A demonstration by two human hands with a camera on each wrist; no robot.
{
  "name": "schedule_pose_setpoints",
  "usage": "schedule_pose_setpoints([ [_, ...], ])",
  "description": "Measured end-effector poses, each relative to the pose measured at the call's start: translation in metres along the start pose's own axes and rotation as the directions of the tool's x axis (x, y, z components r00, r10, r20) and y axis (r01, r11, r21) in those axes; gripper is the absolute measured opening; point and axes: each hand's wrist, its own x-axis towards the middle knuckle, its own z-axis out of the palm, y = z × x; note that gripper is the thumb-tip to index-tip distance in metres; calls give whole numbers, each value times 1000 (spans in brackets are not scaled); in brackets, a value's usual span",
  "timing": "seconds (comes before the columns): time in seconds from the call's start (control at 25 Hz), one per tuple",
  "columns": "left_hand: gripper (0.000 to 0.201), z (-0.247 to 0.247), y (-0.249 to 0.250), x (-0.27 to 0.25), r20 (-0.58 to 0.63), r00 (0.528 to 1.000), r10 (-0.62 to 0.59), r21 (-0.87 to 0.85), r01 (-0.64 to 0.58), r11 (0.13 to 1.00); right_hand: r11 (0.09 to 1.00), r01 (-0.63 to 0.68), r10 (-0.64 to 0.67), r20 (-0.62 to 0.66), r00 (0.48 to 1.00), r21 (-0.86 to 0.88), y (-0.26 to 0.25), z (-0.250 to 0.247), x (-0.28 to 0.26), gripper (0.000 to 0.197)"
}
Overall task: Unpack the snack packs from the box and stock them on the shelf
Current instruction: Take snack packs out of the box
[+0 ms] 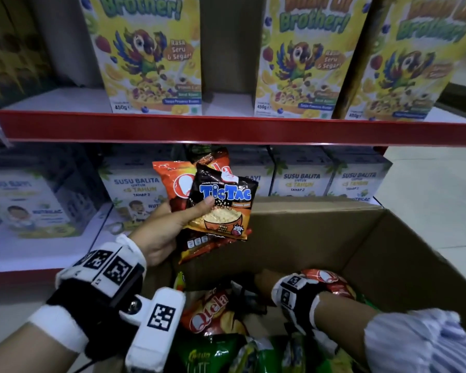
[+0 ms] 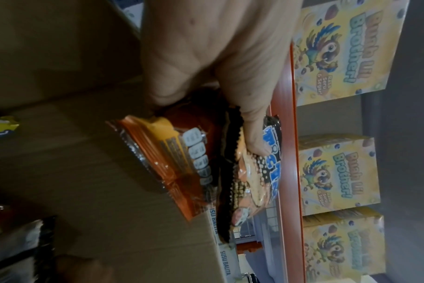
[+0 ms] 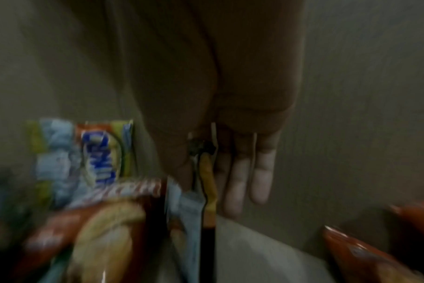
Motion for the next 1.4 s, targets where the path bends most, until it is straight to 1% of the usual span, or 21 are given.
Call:
schedule_pose_setpoints([
  [0.12,64,3,4,-3,-5,1000,0,-4,0,1000,994,53,-59,63,996,99,5,-32,-8,39],
  [0.2,67,5,10,-7,-10,1000,4,31,-3,1000,968,64,-75,37,996,244,9,-63,-27,38],
  [0.24,69,6,15,-9,-11,1000,18,72,-17,997,951,83,-86,-1,996,296,12,-80,-43,38],
  [0.36,70,8,32,-17,-28,996,82,168,-76,983,946,152,-93,-209,974,287,36,-134,-101,37],
  [0.48,63,9,43,-23,-38,995,88,159,-81,984,932,139,17,-425,905,334,60,-176,-166,26],
  [0.56,67,14,46,-27,-32,997,65,130,-60,990,887,232,79,-625,776,400,64,-188,-200,19],
  [0.6,68,19,47,-29,-28,998,48,113,-45,993,870,315,82,-740,668,380,62,-189,-209,18],
  [0.68,66,28,51,-33,-22,999,32,55,-31,998,878,430,21,-915,403,209,50,-180,-215,23],
  [0.72,63,33,53,-34,-18,999,35,13,-35,999,883,455,-30,-953,303,116,40,-174,-216,29],
  [0.76,60,38,56,-35,-9,999,33,-29,-33,999,888,459,-96,-962,255,33,32,-167,-215,35],
  [0.8,58,43,58,-37,12,1000,18,-73,-17,997,903,428,-174,-949,265,-46,26,-160,-212,40],
  [0.84,57,47,60,-39,43,999,1,-115,4,993,912,400,-239,-916,323,-97,24,-154,-211,44],
  [0.92,55,52,62,-45,98,995,-21,-181,38,983,899,434,-285,-835,471,-62,24,-144,-207,47],
  [0.96,54,54,61,-47,105,994,-18,-188,38,981,872,489,-272,-821,502,11,24,-140,-206,44],
  [1.0,55,56,59,-49,103,995,-9,-183,28,983,828,552,-234,-834,500,99,22,-137,-205,38],
  [1.12,58,63,54,-54,80,997,24,-160,-11,987,712,644,4,-919,395,280,15,-136,-202,26],
  [1.16,58,65,54,-55,76,996,43,-162,-30,986,687,648,75,-919,386,328,15,-138,-201,31],
  [1.2,58,67,54,-55,71,995,66,-172,-52,984,653,649,131,-902,411,391,16,-141,-201,46],
  [1.24,61,69,54,-55,60,993,97,-186,-84,979,590,656,175,-868,464,470,17,-144,-200,62],
  [1.32,77,69,55,-55,41,983,177,-201,-166,965,378,677,201,-770,606,632,19,-149,-200,78],
  [1.4,108,69,55,-55,38,973,228,-203,-216,955,174,684,173,-705,687,709,21,-151,-201,68],
])
